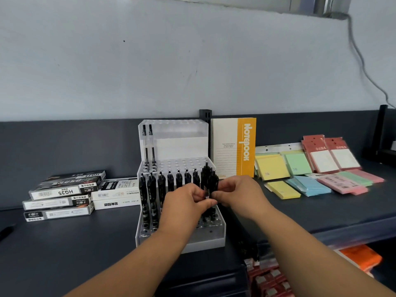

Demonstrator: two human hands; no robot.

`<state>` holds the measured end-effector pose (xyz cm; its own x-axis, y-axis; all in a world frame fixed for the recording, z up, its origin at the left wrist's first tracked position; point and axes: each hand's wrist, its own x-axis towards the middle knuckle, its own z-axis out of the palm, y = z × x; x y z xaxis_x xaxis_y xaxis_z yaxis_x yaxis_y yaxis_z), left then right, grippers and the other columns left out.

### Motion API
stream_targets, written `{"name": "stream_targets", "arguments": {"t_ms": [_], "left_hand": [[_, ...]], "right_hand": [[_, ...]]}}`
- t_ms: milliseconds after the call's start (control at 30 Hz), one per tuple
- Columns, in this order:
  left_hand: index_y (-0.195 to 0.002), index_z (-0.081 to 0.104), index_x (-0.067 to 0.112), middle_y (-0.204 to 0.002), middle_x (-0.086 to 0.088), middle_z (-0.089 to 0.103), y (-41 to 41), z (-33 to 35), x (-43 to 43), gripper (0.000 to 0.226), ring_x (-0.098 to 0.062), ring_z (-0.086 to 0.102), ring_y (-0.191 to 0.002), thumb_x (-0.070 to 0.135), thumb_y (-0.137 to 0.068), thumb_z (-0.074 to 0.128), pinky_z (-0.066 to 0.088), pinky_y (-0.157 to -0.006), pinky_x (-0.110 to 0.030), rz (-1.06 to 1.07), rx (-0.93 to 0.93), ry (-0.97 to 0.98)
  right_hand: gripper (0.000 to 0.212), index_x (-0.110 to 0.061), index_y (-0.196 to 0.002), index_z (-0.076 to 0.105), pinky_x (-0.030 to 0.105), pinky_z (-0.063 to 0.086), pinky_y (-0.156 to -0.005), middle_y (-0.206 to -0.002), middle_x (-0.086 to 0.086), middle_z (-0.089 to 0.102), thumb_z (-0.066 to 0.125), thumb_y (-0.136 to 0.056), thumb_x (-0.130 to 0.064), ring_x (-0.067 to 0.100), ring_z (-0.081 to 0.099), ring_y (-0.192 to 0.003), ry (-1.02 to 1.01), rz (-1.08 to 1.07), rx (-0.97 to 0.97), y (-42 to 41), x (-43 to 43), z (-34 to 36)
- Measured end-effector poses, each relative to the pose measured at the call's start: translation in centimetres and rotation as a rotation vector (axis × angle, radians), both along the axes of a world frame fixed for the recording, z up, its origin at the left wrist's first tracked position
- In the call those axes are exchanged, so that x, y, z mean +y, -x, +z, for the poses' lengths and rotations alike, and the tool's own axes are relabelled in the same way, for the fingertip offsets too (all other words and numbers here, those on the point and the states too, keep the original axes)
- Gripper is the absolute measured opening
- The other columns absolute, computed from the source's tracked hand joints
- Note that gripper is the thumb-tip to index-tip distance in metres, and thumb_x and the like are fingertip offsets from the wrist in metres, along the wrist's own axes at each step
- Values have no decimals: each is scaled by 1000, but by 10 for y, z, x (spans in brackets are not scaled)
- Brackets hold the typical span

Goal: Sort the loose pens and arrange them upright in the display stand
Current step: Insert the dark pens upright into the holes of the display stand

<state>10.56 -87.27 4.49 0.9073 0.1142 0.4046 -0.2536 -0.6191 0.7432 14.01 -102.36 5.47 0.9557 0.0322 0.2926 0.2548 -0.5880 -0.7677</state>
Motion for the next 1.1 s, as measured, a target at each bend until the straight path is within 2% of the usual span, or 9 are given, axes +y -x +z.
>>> {"name": "stream_targets", "arguments": {"t_ms": [100, 233, 367, 467, 600, 700, 933, 1033, 1100], "left_hand": [[-78, 63, 26, -71, 15, 62, -4, -8, -1, 23, -1, 62, -71, 37, -72, 82, 51, -68, -17, 8, 56, -58], [-94, 71, 20, -71, 19, 59, -4, -17, -2, 25, 1, 60, -73, 36, -76, 79, 45, -64, -10, -4, 49, -81], [-107, 72, 18, -92, 8, 72, -3, -19, -1, 31, -1, 61, -79, 33, -80, 76, 45, -73, -11, -20, 15, -74], [-110, 72, 17, -98, 5, 73, 0, -20, -1, 32, -2, 61, -81, 32, -82, 74, 41, -73, -9, -20, -22, -110], [-107, 72, 18, -90, 8, 72, 2, -21, 1, 29, 0, 63, -78, 30, -80, 76, 48, -73, -11, -5, -22, -58], [-102, 72, 17, -87, 8, 71, 2, -21, 2, 22, -3, 65, -80, 28, -83, 74, 53, -78, -19, -5, -3, -51], [-107, 70, 20, -85, 15, 66, 8, -21, 12, 24, 5, 59, -76, 29, -84, 72, 41, -66, 0, -35, -12, -92], [-108, 69, 24, -86, 17, 66, 20, -20, 27, 25, 5, 61, -80, 29, -84, 72, 45, -72, -3, -31, -40, -78], [-107, 69, 26, -87, 18, 67, 31, -18, 44, 25, 5, 62, -81, 30, -83, 72, 48, -76, -7, -11, -61, -82]], "right_hand": [[12, -26, -86, 70, 33, 59, -78, -83, -6, 72, 79, -78, -25, 9, 68, -72, -115, 8, -11, 6, -3, -3], [8, -29, -90, 73, 32, 58, -78, -81, -8, 72, 74, -82, -29, 5, 65, -73, -249, -10, -113, 14, -3, -2], [10, -34, -92, 73, 28, 56, -76, -79, -11, 70, 72, -83, -31, 1, 61, -73, -336, 81, -157, 22, -1, 7], [13, -36, -96, 72, 23, 54, -77, -84, -17, 70, 71, -84, -32, -2, 62, -78, -240, 155, -145, 25, 5, 12], [7, -33, -92, 70, 13, 48, -69, -82, -16, 68, 71, -85, -31, -5, 61, -75, -150, 112, -186, 23, 12, 13], [12, -26, -97, 72, 17, 49, -70, -80, -13, 68, 71, -85, -31, 1, 63, -74, -136, 52, -200, 20, 15, 12], [21, -27, -103, 71, 9, 42, -65, -80, -17, 65, 71, -84, -37, -4, 59, -75, 9, -29, -229, 25, 23, 13], [29, -32, -109, 67, 9, 41, -64, -89, -18, 61, 70, -83, -43, -2, 58, -76, -13, -131, -346, 34, 27, 15], [31, -34, -111, 65, 9, 41, -70, -97, -19, 56, 69, -82, -45, -1, 55, -79, 33, -145, -461, 41, 40, 18]]}}
